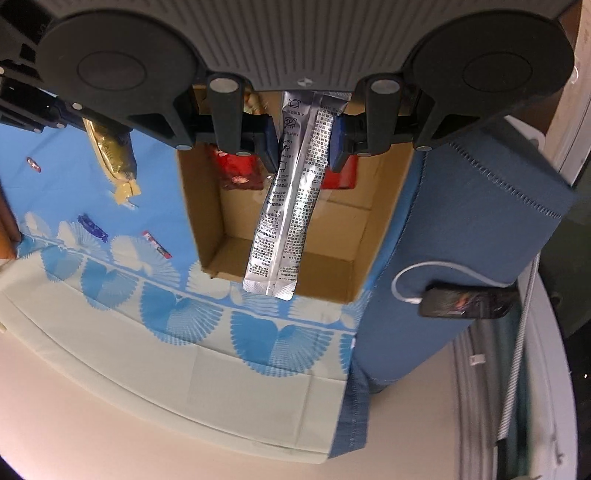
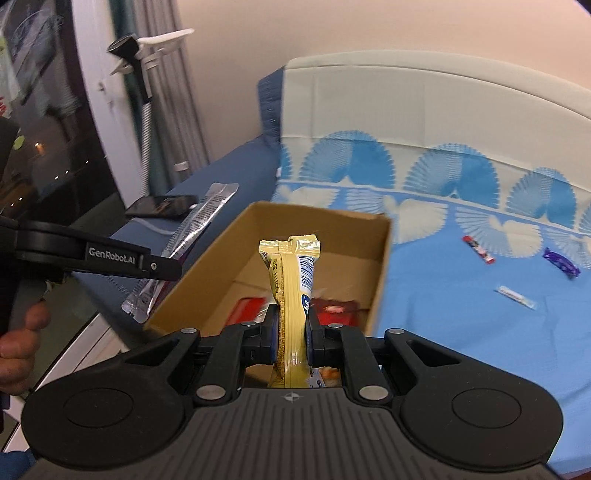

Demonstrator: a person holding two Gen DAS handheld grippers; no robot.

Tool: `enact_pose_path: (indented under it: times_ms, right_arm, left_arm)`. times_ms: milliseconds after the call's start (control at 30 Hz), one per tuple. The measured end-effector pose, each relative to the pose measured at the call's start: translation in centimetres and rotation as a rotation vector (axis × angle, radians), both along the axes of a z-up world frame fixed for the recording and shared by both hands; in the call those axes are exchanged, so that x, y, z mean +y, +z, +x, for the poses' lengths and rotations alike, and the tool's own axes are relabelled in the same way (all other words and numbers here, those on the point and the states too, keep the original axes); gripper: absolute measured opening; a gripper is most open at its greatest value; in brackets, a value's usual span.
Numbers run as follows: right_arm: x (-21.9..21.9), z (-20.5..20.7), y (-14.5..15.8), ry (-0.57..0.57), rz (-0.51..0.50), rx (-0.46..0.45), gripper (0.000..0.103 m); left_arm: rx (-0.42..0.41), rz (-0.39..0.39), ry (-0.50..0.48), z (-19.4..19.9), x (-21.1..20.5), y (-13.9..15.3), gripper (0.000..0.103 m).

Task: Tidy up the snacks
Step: 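Carry the silver packet and yellow bar over the box with both tools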

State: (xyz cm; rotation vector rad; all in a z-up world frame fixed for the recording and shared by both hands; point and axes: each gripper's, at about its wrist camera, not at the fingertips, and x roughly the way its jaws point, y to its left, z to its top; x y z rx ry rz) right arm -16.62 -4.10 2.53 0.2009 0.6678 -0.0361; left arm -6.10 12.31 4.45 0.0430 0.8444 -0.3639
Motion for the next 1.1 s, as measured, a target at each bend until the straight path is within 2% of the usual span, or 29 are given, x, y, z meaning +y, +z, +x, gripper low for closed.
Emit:
enact_pose_path:
  times_ms: [133, 367, 1100]
  right_arm:
    - [1.8, -0.6, 0.4, 0.012, -0.022, 0.005, 0.015]
    - [2.1, -1.0, 0.8, 0.005, -0.048, 0.002, 0.015]
    - [1.4, 0.4, -0.1, -0.006, -0.03, 0.03, 0.015]
  left_arm:
    - [-0.004, -0.031, 0.005, -0.5, 1.4, 0.3, 0.032]
    - [-0.017, -0.068, -0.001, -1.2, 1.9, 0.7, 0.032]
    - [0.013, -0.052, 0.01, 0.6, 1.1, -0.4, 0.033]
